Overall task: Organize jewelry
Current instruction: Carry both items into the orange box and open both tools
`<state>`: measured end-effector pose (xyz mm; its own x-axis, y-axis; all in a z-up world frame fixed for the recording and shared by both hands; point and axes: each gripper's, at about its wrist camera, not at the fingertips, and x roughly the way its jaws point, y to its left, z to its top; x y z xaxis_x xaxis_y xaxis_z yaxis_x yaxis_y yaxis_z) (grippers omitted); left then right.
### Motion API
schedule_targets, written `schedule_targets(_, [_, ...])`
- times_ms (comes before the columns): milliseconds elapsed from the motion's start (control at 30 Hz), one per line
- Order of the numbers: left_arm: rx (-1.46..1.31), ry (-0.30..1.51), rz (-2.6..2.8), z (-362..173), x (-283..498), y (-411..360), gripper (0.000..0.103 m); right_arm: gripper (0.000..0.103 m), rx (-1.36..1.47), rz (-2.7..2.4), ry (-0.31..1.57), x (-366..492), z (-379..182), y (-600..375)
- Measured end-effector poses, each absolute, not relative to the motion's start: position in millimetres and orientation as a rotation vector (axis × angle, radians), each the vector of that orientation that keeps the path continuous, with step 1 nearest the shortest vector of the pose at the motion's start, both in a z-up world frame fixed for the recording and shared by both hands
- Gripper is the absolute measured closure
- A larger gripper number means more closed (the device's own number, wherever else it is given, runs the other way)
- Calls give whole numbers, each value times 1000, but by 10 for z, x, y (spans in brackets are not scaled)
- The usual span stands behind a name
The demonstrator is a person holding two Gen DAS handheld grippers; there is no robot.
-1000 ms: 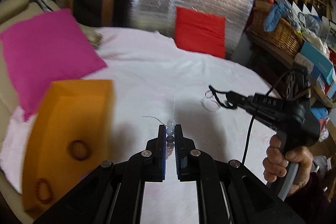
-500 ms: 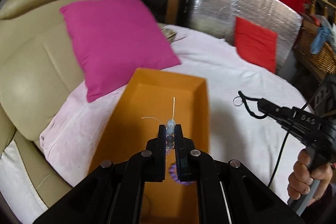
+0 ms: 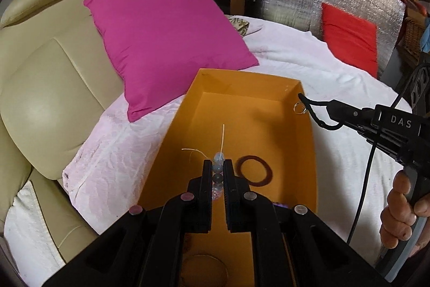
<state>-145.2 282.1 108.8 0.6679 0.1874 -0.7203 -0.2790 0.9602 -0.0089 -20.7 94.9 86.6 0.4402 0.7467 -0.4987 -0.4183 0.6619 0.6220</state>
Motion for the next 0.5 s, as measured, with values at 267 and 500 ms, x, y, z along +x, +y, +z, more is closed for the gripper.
schedule_targets(267, [-96, 823, 293, 991, -1388, 2866, 95, 96, 425, 769, 847, -145, 775, 1141])
schedule_targets(500, [-84, 858, 311, 867, -1307, 2886, 95, 96, 399, 751, 845, -121, 721, 1230])
